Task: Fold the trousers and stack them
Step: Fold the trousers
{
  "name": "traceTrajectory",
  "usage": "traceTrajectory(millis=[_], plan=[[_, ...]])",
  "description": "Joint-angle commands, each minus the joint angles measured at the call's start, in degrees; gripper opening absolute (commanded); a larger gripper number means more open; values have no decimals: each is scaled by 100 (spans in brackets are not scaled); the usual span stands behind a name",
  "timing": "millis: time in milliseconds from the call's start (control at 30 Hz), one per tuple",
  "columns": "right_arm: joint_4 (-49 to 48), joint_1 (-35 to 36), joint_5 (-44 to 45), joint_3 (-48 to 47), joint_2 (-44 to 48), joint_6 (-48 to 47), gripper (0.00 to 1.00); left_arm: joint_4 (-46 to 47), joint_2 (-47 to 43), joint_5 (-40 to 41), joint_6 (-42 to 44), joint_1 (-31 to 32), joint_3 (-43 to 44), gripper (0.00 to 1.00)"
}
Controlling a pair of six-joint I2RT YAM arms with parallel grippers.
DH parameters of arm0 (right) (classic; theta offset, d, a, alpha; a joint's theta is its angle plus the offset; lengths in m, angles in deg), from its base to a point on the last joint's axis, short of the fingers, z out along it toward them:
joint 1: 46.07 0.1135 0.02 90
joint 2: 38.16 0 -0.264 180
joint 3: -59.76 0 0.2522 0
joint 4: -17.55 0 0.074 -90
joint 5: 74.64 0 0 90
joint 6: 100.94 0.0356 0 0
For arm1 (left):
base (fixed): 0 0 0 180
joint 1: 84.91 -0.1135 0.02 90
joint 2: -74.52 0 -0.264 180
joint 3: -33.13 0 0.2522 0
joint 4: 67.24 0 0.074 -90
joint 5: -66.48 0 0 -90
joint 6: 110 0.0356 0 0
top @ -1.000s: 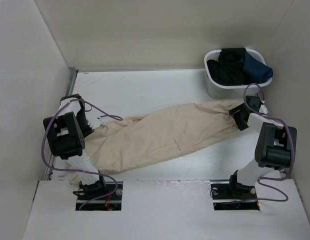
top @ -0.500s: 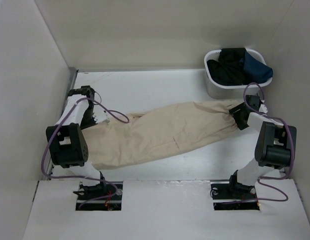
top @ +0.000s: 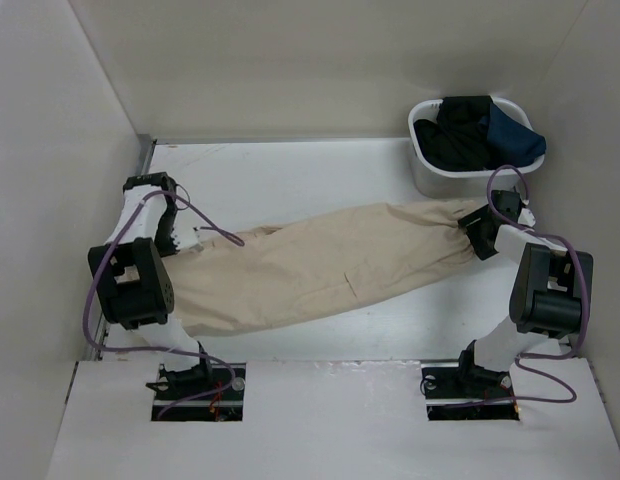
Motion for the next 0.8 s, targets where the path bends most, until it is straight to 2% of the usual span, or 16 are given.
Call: traceTrajectory(millis=[0,133,233,333,400,500,633,700,767], plan=[[-214,-52,108,107,-28,-50,77,-7,453,354,212,-296,215,4],[-223,-26,108,98,-116,-50,78,607,980,266,-34,-287,408,14],[-240,-26,99,89,-125,-129,77,1266,1113,117,-166,-287,636,17],[-302,62,99,80,-151,-243,69,1978,1087,-181,-289,-287,795,17],[-363,106,108,107,-160,-252,62,2138,982,-243,-342,-313,804,23],[-460,115,91,177,-134,-235,61,1640,736,-602,-316,-419,743,36],[-478,115,99,230,-90,-314,62,112,586,-1648,-237,-612,927,52],[-478,115,108,265,-55,-349,63,-548,664,-1930,-167,-735,989,55],[-478,115,134,274,-29,-393,63,-683,849,-2045,-192,-893,1076,58]])
